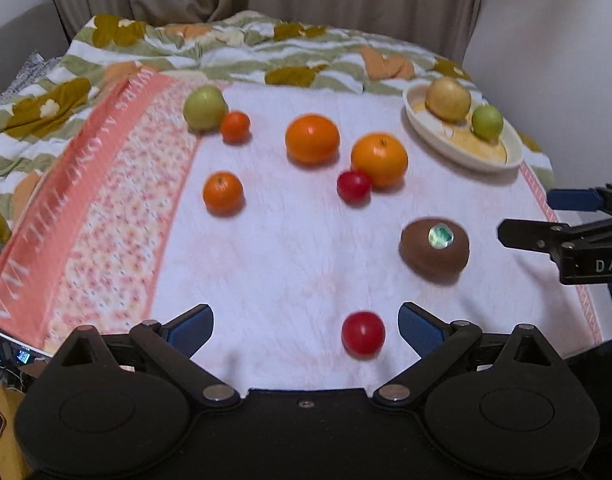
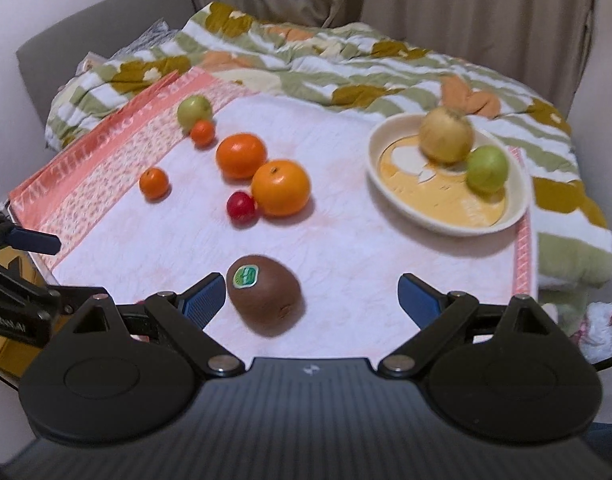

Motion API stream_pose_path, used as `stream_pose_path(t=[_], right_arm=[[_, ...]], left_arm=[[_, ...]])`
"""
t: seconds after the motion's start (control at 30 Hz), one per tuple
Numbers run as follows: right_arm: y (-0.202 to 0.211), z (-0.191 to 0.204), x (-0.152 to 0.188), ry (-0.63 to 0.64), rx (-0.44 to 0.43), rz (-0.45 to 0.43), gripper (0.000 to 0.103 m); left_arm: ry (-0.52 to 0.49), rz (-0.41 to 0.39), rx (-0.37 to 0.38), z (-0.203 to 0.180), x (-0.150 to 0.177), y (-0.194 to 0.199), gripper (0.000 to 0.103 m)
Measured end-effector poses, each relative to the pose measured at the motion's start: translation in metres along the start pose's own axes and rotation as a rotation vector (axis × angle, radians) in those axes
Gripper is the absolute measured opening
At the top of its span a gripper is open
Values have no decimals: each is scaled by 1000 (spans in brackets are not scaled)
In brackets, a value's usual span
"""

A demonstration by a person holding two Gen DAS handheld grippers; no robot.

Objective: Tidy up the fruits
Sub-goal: 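Grasp the small red fruit with the left tool while the right tool approaches the kiwi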

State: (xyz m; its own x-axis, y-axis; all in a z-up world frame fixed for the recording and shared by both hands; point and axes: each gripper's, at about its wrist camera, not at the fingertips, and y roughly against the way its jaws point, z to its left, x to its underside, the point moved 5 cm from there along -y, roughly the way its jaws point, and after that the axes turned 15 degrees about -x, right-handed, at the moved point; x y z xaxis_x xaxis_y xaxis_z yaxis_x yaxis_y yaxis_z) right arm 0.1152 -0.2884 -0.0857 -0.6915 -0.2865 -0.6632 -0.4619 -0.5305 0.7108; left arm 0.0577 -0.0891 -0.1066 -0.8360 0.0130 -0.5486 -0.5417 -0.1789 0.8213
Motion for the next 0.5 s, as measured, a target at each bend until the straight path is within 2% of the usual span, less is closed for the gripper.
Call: stream_pose_path(t=[0.1, 0.2, 0.27, 0.33, 0.5], right_arm=[[-10, 0, 2, 5, -20, 13, 103], [-19, -2, 3, 13, -36, 27, 103], [-24, -4, 4, 21, -53, 33, 103], [-29, -4, 5, 28, -67, 42, 103], [-41, -6, 8, 34, -103, 61, 103]], left_arm=[[-18, 3, 4, -7, 5, -6, 98], [-29, 13, 17, -17, 9, -13, 91], [-34, 24, 29, -24, 12, -18, 85], [-38, 33, 40, -31, 16, -21, 72], [-42, 52, 51, -43, 20, -30, 60]])
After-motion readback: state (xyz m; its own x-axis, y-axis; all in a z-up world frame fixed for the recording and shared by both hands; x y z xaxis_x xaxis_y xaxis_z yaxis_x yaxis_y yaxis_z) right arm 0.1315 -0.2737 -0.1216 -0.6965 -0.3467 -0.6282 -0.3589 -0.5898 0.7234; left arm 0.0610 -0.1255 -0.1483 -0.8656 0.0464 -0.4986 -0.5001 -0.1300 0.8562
